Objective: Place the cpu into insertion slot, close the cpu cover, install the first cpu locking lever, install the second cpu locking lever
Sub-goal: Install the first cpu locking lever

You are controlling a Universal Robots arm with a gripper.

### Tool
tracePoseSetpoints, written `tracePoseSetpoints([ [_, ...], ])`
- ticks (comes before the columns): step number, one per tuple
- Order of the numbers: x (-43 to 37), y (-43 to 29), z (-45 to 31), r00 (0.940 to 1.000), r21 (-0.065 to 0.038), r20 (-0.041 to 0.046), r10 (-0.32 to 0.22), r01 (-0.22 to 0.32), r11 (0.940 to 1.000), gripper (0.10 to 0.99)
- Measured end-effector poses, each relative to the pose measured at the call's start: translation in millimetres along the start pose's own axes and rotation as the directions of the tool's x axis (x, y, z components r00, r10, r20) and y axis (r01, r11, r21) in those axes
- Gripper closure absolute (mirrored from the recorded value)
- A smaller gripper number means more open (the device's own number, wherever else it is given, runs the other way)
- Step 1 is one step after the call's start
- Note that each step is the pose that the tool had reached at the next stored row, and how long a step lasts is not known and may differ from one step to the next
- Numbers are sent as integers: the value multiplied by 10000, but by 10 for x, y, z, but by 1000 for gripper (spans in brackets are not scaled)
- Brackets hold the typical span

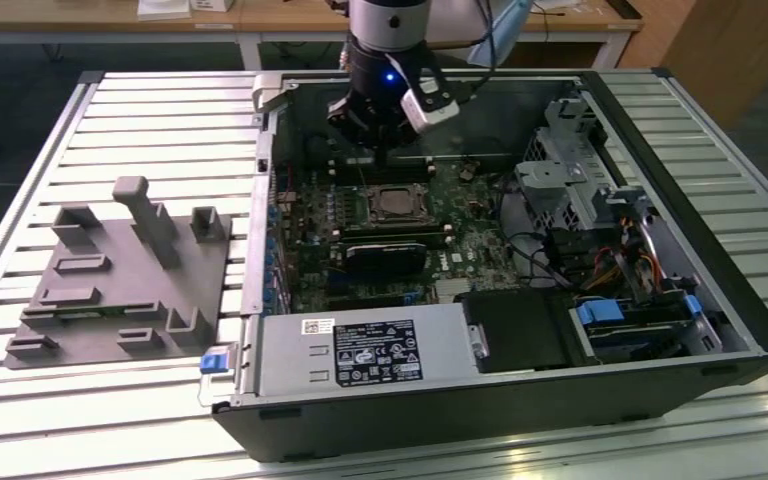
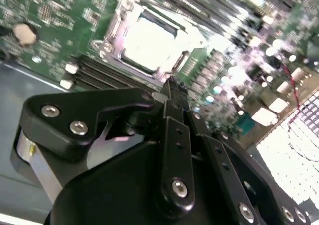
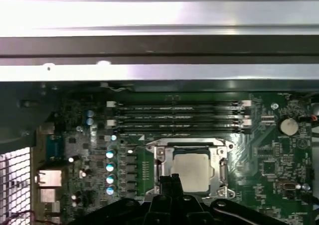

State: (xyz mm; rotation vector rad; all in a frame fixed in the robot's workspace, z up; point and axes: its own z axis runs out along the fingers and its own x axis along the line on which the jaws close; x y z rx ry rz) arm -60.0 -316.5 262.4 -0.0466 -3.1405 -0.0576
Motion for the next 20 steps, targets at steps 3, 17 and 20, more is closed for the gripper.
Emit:
tracePoseSetpoints([
  [3,104,-3,2,10000,-4,86,-3,3,10000,980],
  [17,347,12,32,9999,-18,136,-19,19,10000,980],
  [20,382,37,43,9999,-20,138,-23,23,10000,980],
])
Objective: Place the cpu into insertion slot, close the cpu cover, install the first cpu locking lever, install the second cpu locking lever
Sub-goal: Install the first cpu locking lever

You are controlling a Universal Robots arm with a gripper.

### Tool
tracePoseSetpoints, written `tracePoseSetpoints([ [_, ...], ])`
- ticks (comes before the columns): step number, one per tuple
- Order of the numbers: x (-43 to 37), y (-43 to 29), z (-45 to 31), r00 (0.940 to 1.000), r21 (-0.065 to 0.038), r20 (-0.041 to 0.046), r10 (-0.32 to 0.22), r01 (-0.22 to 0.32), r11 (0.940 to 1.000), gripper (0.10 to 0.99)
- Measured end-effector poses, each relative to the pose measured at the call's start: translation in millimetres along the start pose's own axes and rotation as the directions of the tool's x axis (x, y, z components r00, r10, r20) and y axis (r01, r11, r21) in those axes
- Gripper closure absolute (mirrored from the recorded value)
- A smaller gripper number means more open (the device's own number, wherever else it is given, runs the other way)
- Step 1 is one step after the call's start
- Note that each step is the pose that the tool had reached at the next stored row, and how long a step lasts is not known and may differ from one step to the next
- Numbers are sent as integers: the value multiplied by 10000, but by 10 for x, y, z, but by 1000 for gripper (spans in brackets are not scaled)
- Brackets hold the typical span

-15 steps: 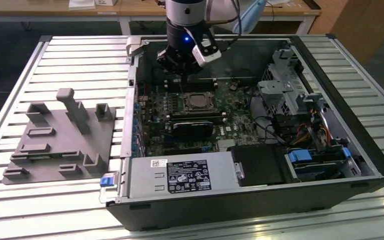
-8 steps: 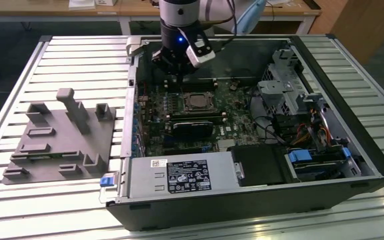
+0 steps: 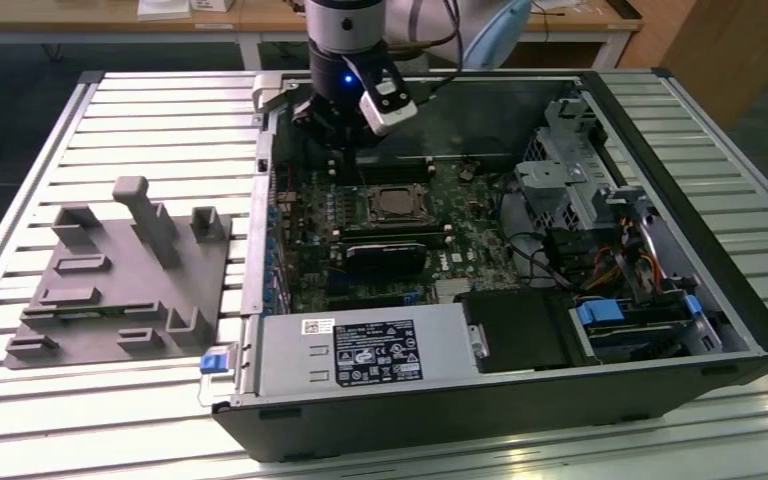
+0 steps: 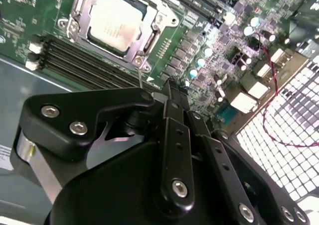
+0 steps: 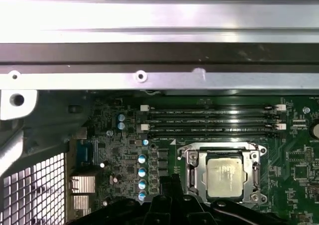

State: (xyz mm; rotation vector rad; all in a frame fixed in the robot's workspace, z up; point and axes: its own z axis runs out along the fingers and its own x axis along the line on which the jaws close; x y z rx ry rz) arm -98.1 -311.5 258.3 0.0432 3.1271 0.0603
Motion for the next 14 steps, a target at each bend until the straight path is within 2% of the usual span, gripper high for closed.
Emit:
tracePoseSetpoints([
  [9,27,141,39,10000,0,-2,-48,48,10000,980],
  [14,16,172,49,10000,-2,-4,-96,96,10000,980],
])
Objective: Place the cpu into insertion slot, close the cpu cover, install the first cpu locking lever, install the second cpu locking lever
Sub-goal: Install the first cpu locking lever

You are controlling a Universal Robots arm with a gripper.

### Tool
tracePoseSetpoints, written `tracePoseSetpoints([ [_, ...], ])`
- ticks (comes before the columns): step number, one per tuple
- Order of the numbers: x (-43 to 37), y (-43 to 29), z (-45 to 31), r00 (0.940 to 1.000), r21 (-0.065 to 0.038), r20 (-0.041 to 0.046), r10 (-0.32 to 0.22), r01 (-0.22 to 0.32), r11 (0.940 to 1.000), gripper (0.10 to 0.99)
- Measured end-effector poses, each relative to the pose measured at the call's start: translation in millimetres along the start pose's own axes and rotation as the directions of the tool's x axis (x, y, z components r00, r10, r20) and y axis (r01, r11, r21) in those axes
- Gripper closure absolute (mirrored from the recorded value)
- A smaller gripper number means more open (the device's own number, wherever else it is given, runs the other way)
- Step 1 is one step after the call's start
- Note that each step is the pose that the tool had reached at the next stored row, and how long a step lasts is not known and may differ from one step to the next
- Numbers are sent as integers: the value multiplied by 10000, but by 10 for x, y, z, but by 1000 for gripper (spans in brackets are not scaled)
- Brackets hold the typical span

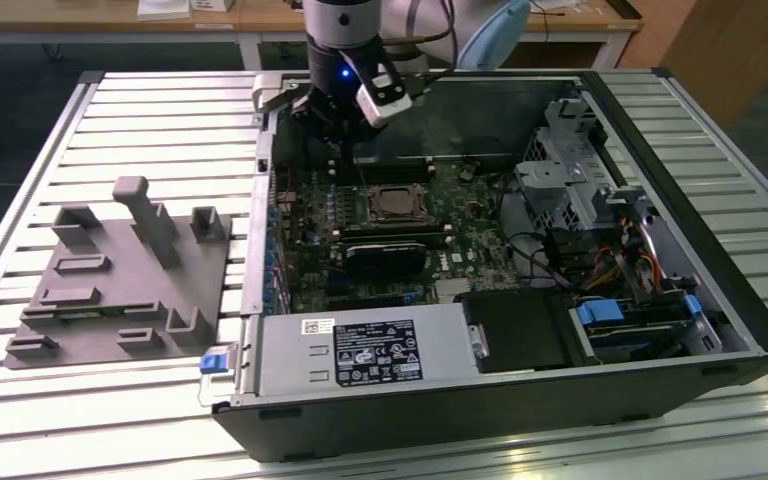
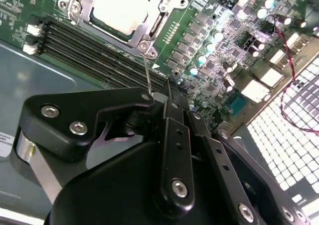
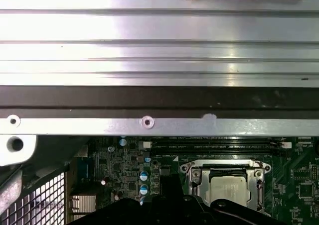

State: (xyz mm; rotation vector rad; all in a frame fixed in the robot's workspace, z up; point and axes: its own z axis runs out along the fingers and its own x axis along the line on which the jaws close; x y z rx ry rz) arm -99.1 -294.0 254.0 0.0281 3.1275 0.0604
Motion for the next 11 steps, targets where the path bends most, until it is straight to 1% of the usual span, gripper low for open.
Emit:
tracePoseSetpoints([
  [3,-46,9,4,10000,0,-2,-24,24,10000,980],
  [5,-96,15,7,10000,0,-2,-36,36,10000,980],
  [8,-193,21,13,10000,-1,-2,-44,44,10000,980],
  [11,-326,26,20,10000,-1,-2,-50,50,10000,980],
])
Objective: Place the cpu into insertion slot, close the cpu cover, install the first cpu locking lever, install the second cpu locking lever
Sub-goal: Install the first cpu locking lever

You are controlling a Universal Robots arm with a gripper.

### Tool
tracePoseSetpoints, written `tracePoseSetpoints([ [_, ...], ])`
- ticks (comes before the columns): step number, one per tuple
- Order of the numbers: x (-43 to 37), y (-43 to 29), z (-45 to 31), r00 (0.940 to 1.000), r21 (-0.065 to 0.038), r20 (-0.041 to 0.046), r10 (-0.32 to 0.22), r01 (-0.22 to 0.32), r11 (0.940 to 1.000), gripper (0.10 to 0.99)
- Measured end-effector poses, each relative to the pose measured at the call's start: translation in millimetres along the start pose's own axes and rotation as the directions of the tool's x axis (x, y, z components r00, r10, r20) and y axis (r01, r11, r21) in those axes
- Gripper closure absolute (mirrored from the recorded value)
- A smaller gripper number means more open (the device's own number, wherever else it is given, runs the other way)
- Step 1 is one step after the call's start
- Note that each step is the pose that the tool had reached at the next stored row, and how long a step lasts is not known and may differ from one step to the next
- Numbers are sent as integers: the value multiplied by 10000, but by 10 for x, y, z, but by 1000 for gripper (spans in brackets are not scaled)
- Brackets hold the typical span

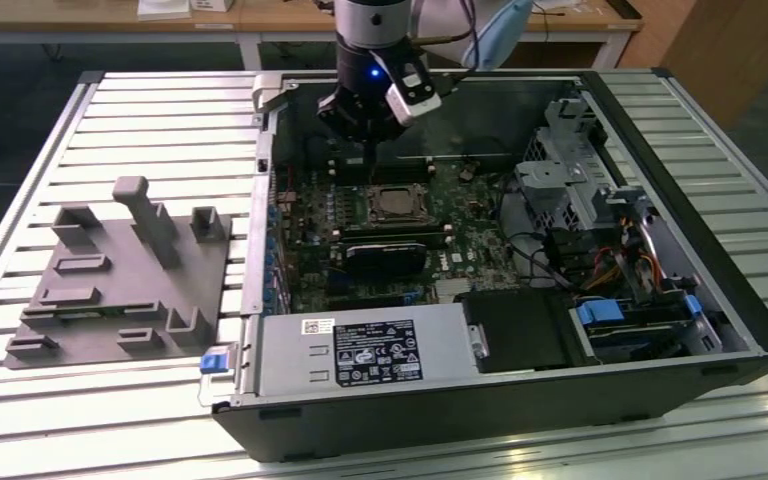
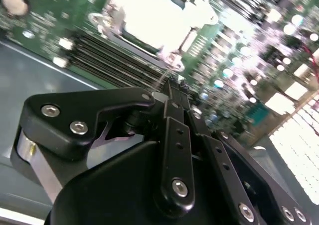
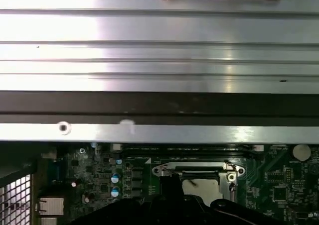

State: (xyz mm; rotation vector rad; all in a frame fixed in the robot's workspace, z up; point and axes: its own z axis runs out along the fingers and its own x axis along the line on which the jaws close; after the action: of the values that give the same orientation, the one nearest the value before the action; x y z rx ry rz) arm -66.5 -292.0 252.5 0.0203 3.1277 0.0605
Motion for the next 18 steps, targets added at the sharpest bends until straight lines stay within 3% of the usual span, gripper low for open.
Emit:
tracePoseSetpoints([
  [2,-77,2,5,10000,0,0,-2,2,10000,980],
  [4,-85,2,5,10000,-12,0,-2,2,10000,980],
  [5,-85,1,5,10000,-86,0,-2,2,10000,980],
  [7,-86,-3,6,10000,-433,-6,-2,1,9991,980],
  [8,-86,-3,10,10000,-460,-4,-1,1,9989,980],
  [18,-190,3,91,9997,-464,-12,-246,245,9986,980],
])
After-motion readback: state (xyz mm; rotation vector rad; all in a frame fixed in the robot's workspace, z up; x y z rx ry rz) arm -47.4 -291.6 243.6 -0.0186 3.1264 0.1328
